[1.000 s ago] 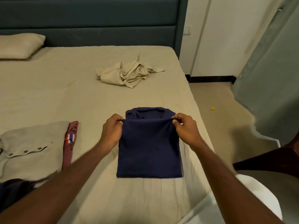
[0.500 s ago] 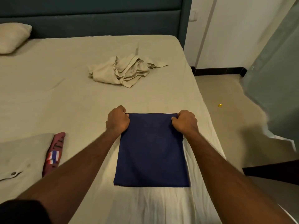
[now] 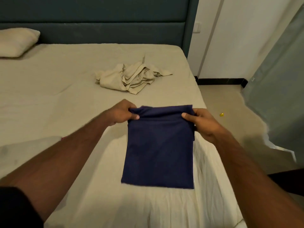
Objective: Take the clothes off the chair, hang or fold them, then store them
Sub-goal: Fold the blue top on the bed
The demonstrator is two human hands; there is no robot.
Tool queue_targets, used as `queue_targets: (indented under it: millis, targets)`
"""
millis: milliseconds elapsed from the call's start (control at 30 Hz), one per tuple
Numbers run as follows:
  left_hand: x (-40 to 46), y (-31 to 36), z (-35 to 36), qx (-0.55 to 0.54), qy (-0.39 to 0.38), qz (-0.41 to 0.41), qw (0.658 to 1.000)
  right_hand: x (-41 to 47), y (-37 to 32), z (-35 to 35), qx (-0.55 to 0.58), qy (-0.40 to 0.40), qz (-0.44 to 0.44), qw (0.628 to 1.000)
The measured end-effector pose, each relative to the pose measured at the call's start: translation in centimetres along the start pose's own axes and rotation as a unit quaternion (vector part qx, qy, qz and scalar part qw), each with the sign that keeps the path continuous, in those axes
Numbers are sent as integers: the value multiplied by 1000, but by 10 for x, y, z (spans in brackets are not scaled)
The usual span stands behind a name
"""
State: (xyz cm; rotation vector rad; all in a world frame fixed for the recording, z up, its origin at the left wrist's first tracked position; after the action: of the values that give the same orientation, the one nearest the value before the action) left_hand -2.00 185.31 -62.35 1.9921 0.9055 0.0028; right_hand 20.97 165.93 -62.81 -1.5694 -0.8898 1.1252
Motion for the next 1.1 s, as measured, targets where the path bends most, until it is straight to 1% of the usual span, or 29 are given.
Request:
queue_targets:
  millis: [67,133,200,267,367,433,467,567,633,667,733,833,867,900,933,967,1000,1033,1067,1100]
  targets:
    - [-13,35,-20,-28,71,93,993,-14,-31,-13,6,26,-65,998]
    - [-29,65,-39,-47,133,165,976,-34,-67,-18,-6,38,-131,991]
    - [-45,82,-56,-63,183,204,960,-60,-101,-11,-42,27,-190,980]
    - [-61,83,-63,-77,201,216,952,-86,-121,8,-111,6,-235,966]
    - [-82,51,-50,-84,191,188,960,-116,-104,52,-210,-24,-246,946]
    - [-98,2,-26,-39,171,153,973,-129,-68,89,-284,-32,-253,924]
    - [-107,-26,-13,4,155,130,979,-135,-44,112,-311,-51,-251,915]
    - [-141,-103,17,110,118,75,984,-159,32,188,-362,-160,-192,898]
    - [-168,-133,30,119,105,60,986,-178,63,232,-370,-216,-169,888]
    - [-180,-139,34,117,106,54,986,-185,69,248,-371,-227,-167,885]
    - [-203,-146,39,109,131,34,985,-196,71,272,-390,-232,-169,875]
    - [-230,-137,40,105,190,12,976,-210,72,293,-469,-259,-154,830]
    - [-236,-131,39,105,219,-5,970,-215,74,295,-481,-275,-152,818]
    - [-245,-130,38,87,261,-38,961,-220,74,294,-484,-287,-149,813]
    - [-259,-128,38,67,305,-85,946,-223,69,289,-472,-286,-148,821]
    - [-270,-132,43,52,337,-133,931,-223,63,278,-447,-257,-150,844]
    - [-279,-136,53,45,345,-183,919,-216,54,262,-417,-200,-159,872]
    - [-286,-143,66,39,329,-227,916,-207,47,242,-389,-122,-167,898]
    - [-288,-150,80,28,303,-264,915,-194,42,218,-369,-39,-162,914]
    - [-291,-157,93,15,276,-296,914,-179,40,194,-362,32,-138,921]
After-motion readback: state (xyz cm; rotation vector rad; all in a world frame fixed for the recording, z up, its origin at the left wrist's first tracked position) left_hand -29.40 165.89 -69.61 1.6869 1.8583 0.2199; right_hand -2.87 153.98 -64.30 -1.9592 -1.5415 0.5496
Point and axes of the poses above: each hand's wrist, its own x-axis towards the middle knuckle, its own z-axis out of the palm, y = z × x, the point moved 7 cm from there along x, towards the middle knuckle, and after that the axes turned 9 degrees about -y, right-handed, at the moved point
